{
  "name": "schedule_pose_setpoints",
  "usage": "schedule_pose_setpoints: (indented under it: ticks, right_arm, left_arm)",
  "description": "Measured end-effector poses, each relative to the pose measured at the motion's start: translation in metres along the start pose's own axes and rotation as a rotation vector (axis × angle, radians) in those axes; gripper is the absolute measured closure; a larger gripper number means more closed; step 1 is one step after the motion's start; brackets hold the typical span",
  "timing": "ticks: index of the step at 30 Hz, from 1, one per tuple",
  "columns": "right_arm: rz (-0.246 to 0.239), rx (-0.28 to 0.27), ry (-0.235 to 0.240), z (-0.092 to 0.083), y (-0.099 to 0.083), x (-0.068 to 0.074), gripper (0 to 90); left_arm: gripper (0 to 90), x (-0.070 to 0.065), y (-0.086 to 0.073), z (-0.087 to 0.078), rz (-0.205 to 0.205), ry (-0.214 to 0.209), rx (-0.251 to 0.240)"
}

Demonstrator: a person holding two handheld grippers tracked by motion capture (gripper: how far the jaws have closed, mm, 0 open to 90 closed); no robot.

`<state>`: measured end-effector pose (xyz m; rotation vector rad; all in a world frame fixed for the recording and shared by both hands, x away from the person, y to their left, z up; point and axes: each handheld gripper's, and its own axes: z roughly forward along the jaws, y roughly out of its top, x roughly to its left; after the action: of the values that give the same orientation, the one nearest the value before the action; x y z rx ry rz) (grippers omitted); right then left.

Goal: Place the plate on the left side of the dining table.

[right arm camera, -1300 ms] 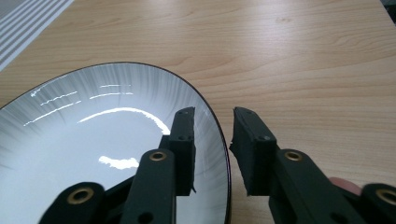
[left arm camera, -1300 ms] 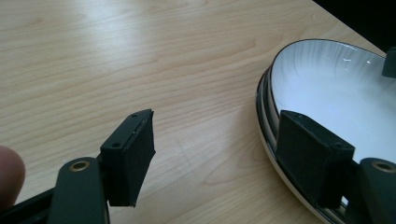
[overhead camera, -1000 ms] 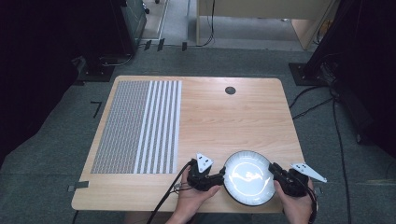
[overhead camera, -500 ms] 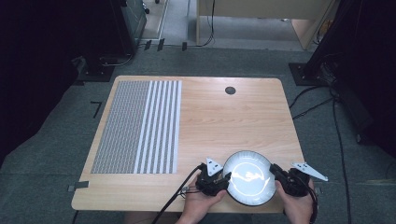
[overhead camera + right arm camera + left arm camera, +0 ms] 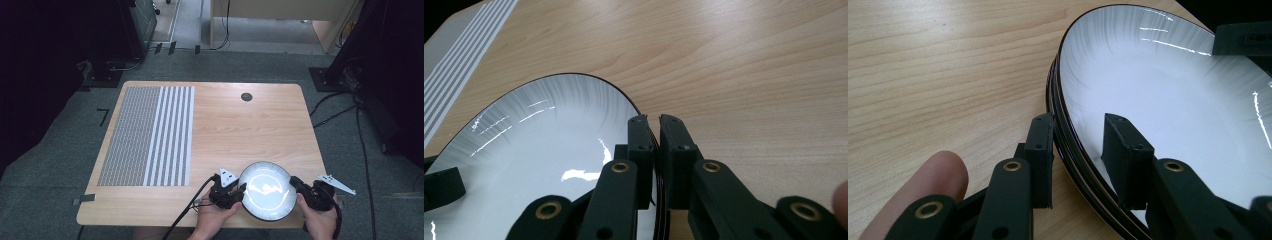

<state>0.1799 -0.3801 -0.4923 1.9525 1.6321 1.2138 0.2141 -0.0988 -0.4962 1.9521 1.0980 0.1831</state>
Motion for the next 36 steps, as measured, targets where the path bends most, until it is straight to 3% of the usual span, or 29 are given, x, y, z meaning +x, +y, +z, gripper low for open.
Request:
schedule_pose_setpoints:
  ticks: [4,5,6,7,9,11,13,14,15,20,22,25,34,36]
  right_arm:
    - [0.005,0.005,-0.005,-0.002,0.000,0.001,86.1]
    - [0.015,-0.023,0.007,-0.004,0.001,0.000,89.2]
    - [0.044,-0.030,0.036,-0.007,0.004,-0.001,89.6]
    - [0.044,-0.030,0.036,-0.007,0.004,-0.001,89.6]
    - [0.022,-0.035,0.033,-0.011,0.005,0.000,89.6]
    - [-0.060,-0.012,-0.022,-0.009,0.004,0.006,89.2]
    - [-0.042,-0.002,-0.015,-0.007,0.004,0.004,89.2]
    - [0.019,-0.002,0.033,-0.008,0.005,-0.003,89.4]
    - [0.041,0.000,0.053,-0.008,0.005,-0.005,89.3]
    - [0.075,0.002,0.081,-0.007,0.004,-0.009,89.1]
    - [0.120,0.020,0.112,-0.005,0.003,-0.012,89.0]
    - [0.125,0.042,0.133,0.000,0.001,-0.009,88.8]
    - [0.105,0.036,0.108,0.000,-0.001,-0.004,88.0]
    - [0.095,0.039,0.112,0.001,-0.001,-0.003,87.9]
  left_arm:
    - [65.8,0.000,0.000,0.000,-0.003,-0.001,0.001]
    - [65.4,0.001,0.000,0.000,-0.005,-0.005,-0.001]
    - [65.0,0.001,-0.001,0.000,-0.002,-0.005,0.005]
    - [65.0,0.001,-0.001,0.001,-0.003,-0.009,0.007]
    - [63.5,0.001,-0.003,0.002,-0.007,-0.014,0.010]
    - [62.9,0.002,-0.003,0.002,-0.011,-0.016,0.005]
    - [63.1,0.001,-0.003,0.002,-0.013,-0.012,0.003]
    - [63.3,0.001,-0.003,0.002,-0.011,-0.011,0.003]
    - [63.3,0.001,-0.003,0.002,-0.011,-0.011,0.003]
    - [64.0,0.001,-0.002,0.001,-0.010,-0.013,-0.001]
    - [64.2,0.001,-0.002,0.001,-0.010,-0.013,-0.011]
    - [64.1,0.002,0.001,-0.003,-0.019,-0.023,-0.027]
    - [64.7,0.004,0.001,-0.004,-0.032,-0.038,-0.015]
    - [66.9,0.005,0.001,-0.006,-0.056,-0.039,-0.014]
